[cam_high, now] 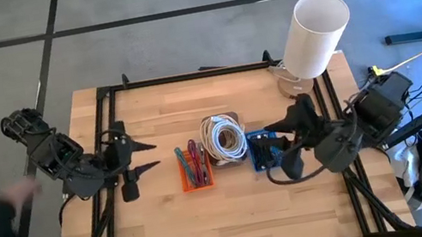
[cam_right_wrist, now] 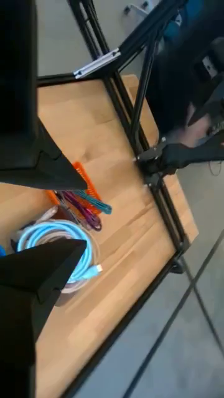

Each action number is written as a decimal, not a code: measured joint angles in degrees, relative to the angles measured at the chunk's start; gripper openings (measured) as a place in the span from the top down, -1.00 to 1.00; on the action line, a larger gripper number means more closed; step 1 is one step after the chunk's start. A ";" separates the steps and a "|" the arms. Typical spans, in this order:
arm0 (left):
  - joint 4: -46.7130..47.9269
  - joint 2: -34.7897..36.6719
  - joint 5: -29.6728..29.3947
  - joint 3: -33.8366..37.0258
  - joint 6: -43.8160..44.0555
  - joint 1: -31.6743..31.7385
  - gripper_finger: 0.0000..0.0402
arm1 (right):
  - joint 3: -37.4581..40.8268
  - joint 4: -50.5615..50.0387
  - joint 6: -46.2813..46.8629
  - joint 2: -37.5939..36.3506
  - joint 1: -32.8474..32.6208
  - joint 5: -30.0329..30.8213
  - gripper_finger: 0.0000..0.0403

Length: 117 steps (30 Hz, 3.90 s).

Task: Pick & Place USB Port
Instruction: Return to Home Position

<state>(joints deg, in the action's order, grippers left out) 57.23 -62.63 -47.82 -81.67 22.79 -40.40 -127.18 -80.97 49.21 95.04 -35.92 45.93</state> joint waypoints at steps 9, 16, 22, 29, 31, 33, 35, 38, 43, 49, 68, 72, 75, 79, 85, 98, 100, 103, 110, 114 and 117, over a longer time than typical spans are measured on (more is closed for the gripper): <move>0.00 0.00 10.45 0.00 0.00 0.00 0.10 | -0.30 0.55 -11.83 -0.02 -0.35 -8.33 0.91; 0.00 0.00 16.91 0.00 0.00 0.00 0.10 | 7.82 -2.13 -12.41 -5.02 -0.73 -6.31 0.98; 0.00 0.00 19.81 0.00 0.00 0.00 0.10 | 33.94 3.78 -0.04 -23.65 -1.16 -2.04 0.99; 0.00 0.00 20.77 0.00 0.00 0.00 0.10 | 68.73 46.30 -16.16 -44.88 2.01 -6.69 0.99; 0.00 0.00 20.77 0.00 0.00 0.00 0.10 | 77.01 56.49 -20.51 -48.80 4.28 -8.62 1.00; 0.00 0.00 20.77 0.00 0.00 0.00 0.10 | 83.76 63.94 -22.73 -51.49 6.61 -10.82 1.00; -0.01 0.00 20.75 0.00 0.00 0.00 0.10 | 89.54 71.55 -24.50 -53.11 9.57 -14.89 1.00; -0.02 0.00 20.75 0.00 0.00 0.00 0.10 | 97.03 81.30 -27.49 -55.06 14.84 -22.57 1.00; -0.02 0.00 20.75 0.00 0.00 0.00 0.10 | 107.40 89.17 -34.05 -59.38 24.15 -30.16 1.00; 0.00 0.00 20.72 0.00 0.00 0.00 0.10 | 119.24 99.00 -36.14 -68.60 30.52 -35.70 1.00; -0.01 0.00 20.70 0.00 0.00 -0.01 0.10 | 126.82 83.93 -39.39 -91.51 30.92 -38.07 0.99; -0.04 0.00 20.81 0.00 0.00 -0.01 0.10 | 126.78 84.93 -40.87 -95.00 30.92 -38.07 0.95; -0.02 0.00 20.82 0.00 0.00 -0.01 0.10 | 126.82 84.49 -40.66 -95.03 30.92 -38.05 0.91; -0.02 0.00 20.87 0.00 0.00 -0.02 0.10 | 126.82 84.00 -40.66 -94.94 30.92 -38.04 0.87; -0.02 0.00 20.90 0.00 0.00 -0.02 0.10 | 126.82 84.02 -40.65 -94.88 30.92 -38.05 0.87; -0.02 -0.02 20.92 0.00 0.00 0.00 0.10 | 126.82 84.07 -40.67 -94.86 30.92 -38.03 0.86; -0.02 -0.02 20.92 0.00 0.00 -0.01 0.10 | 126.82 84.07 -40.67 -94.86 30.92 -38.04 0.86; -0.26 -0.02 22.25 0.00 2.56 -0.24 0.10 | 126.82 84.09 -40.67 -94.86 30.92 -38.03 0.86; 0.02 0.13 28.33 0.00 5.64 -0.86 0.10 | 126.82 84.09 -40.67 -94.86 30.92 -38.03 0.86; -0.06 0.13 29.97 0.00 4.97 -0.87 0.10 | 126.82 84.09 -40.69 -94.86 30.92 -38.03 0.86; -0.09 0.13 31.16 0.00 5.11 -0.87 0.10 | 126.82 84.09 -40.70 -94.86 30.92 -38.03 0.86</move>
<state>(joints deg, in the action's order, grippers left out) 57.15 -62.50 -16.66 -81.67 27.90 -41.28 -0.36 3.11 8.51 0.19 -4.99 7.90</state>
